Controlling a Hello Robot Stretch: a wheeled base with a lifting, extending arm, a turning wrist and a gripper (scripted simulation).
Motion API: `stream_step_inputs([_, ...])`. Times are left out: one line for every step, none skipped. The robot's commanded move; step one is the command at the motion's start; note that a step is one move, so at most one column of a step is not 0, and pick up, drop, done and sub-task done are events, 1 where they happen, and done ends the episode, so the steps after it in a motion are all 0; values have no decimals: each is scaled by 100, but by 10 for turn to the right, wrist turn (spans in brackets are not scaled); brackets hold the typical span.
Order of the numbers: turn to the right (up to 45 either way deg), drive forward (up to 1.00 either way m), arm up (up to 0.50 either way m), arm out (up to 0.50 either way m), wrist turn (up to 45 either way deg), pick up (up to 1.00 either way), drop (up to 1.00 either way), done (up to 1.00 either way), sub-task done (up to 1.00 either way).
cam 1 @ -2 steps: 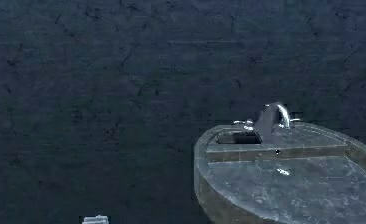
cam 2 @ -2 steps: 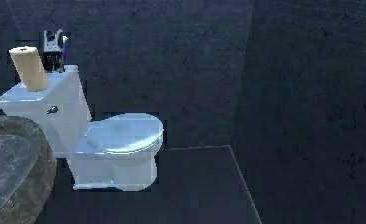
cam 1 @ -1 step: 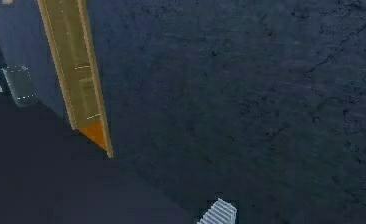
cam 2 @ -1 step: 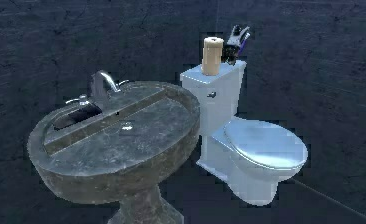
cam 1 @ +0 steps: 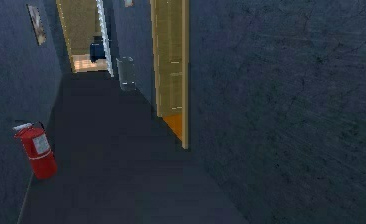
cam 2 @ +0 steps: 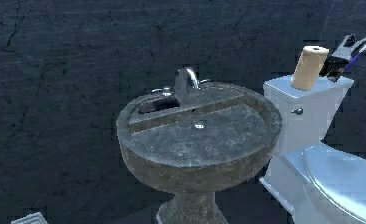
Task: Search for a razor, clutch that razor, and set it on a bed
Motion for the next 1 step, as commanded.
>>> stream_step_inputs([0, 0, 50, 0, 0, 0, 0, 0, 0])
